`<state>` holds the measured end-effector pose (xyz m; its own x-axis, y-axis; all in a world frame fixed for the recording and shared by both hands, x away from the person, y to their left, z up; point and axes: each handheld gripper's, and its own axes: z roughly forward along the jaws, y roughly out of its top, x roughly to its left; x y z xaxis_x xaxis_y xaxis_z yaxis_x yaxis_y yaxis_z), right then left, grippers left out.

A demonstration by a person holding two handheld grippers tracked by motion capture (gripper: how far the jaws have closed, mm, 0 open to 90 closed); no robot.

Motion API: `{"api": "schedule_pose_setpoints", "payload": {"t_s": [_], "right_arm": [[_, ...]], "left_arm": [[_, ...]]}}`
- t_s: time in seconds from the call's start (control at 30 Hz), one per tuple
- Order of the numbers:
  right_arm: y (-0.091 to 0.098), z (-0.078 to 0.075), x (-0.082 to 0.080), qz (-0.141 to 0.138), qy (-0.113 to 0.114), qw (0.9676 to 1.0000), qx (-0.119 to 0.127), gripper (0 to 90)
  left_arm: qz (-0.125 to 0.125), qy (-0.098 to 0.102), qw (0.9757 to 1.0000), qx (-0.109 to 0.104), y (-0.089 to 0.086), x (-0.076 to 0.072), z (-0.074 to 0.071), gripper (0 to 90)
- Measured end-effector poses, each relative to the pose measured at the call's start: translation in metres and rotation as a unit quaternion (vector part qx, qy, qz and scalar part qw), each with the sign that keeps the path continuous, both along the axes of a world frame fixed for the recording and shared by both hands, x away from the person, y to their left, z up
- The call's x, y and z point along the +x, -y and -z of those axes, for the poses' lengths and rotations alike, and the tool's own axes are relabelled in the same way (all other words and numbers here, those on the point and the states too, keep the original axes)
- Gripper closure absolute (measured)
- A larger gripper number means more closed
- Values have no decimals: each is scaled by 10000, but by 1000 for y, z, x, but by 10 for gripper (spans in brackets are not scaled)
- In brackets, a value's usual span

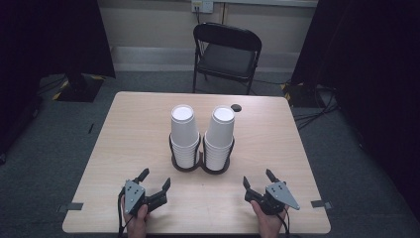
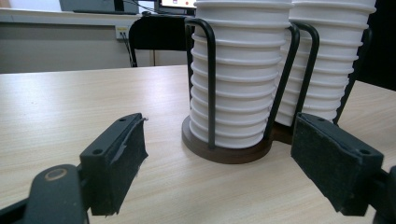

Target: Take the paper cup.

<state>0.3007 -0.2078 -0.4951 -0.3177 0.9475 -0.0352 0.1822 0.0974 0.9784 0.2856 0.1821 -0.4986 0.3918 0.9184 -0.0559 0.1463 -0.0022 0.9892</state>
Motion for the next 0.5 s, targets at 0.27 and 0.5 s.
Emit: {"api": "schedule_pose_setpoints", "payload": {"t_s": [0.27, 0.5], "right_arm": [[-1, -1, 3, -34, -150, 9999, 24, 168], [-6, -4, 5, -197, -229, 9995, 30, 172]], "left_arm": [[15, -16, 10000, 0, -1, 0, 0, 176], [11, -2, 10000, 14, 0, 0, 0, 176]]}}
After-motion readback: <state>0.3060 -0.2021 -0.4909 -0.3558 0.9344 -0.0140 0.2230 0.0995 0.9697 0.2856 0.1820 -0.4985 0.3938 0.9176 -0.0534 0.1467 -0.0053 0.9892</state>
